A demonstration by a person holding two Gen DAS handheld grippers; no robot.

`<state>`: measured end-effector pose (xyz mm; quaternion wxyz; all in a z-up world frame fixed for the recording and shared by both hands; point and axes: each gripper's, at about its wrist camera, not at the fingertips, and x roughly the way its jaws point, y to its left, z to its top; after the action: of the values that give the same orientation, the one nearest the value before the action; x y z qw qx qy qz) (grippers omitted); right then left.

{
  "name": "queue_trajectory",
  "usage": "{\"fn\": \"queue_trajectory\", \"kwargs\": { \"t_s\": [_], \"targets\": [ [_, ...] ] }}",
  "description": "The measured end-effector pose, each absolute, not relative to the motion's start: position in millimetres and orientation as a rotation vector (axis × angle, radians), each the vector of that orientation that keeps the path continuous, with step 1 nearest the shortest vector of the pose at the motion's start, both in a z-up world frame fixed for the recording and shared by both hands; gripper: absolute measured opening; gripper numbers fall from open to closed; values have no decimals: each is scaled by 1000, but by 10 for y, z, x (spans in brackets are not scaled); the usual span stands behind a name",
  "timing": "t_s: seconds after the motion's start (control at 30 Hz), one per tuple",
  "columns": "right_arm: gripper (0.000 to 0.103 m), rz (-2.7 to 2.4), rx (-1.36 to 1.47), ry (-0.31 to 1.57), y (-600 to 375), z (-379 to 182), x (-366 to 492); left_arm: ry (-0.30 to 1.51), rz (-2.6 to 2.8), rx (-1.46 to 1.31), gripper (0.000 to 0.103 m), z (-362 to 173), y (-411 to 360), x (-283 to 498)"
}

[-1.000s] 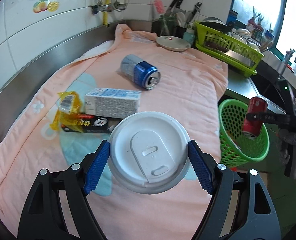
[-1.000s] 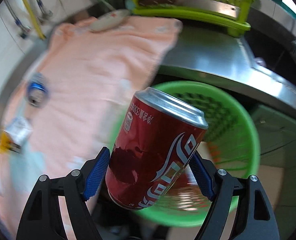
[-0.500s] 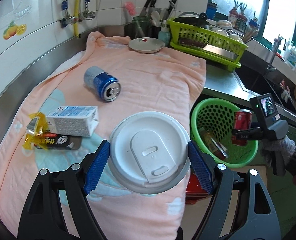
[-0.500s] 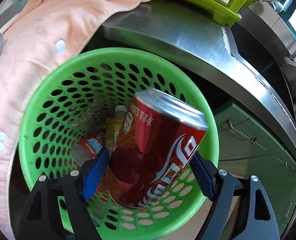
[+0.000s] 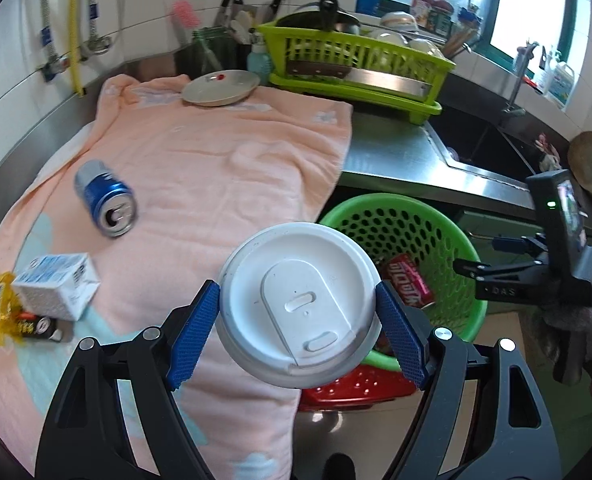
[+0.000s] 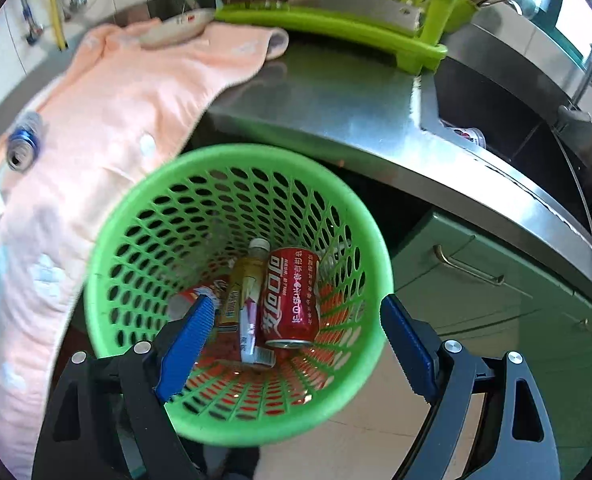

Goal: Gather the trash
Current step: 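Drop the cola can into the green basket with the right gripper while the left gripper carries the lid there, then release the white lid into the green basket with the left gripper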

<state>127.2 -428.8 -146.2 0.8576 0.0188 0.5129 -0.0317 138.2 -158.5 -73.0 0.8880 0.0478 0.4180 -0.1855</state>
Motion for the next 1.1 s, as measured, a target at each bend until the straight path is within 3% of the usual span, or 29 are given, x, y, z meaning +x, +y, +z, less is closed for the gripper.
{"fn": "queue_trajectory", "kwargs": {
  "t_s": [0.3,0.63,0.77,0.87,1.1],
  "targets": [
    [82,-51,157,975,-4369,-1150,842,927,-441,134,78,-1033,-2218,1682],
    [82,-54,220,993,-4400,-1280,504,1031,-471,165,79,-1416,-2697,2024],
    [82,-59,237,994,-4416,-1298,460,1037,-479,156,80,-1432,-2726,2053],
    [82,-60,248,991,-4419,-1291,457,1021,-480,143,86,-1400,-2694,2035],
    [82,-35,236,969,-4292,-1210,466,986,-452,99,86,-1209,-2387,1916]
  ]
}}
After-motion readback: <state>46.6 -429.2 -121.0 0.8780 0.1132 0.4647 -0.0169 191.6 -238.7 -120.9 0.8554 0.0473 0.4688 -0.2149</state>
